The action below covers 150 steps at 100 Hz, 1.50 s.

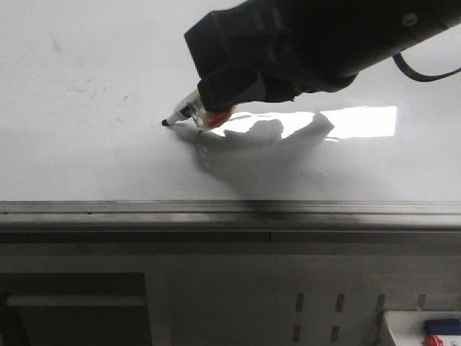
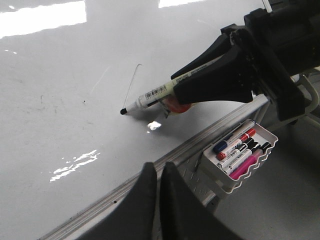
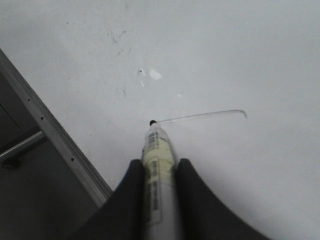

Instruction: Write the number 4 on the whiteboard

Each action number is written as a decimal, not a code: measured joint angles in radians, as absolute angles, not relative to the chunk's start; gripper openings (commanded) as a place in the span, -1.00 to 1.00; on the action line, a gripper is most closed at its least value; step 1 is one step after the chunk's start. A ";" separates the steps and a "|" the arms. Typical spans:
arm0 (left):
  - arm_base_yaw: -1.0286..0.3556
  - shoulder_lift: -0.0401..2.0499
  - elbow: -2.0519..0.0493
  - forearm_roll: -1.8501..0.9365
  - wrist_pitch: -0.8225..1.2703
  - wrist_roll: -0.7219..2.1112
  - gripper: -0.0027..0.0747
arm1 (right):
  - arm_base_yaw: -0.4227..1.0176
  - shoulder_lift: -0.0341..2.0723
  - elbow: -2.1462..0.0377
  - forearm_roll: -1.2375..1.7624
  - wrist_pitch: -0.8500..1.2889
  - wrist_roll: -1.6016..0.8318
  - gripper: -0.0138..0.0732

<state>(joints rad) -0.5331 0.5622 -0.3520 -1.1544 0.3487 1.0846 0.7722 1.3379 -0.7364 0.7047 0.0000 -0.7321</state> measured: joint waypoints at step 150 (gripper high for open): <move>-0.533 0.562 -0.352 -1.156 0.350 1.085 -0.98 | 0.515 1.076 -0.798 0.726 0.407 -0.730 -0.80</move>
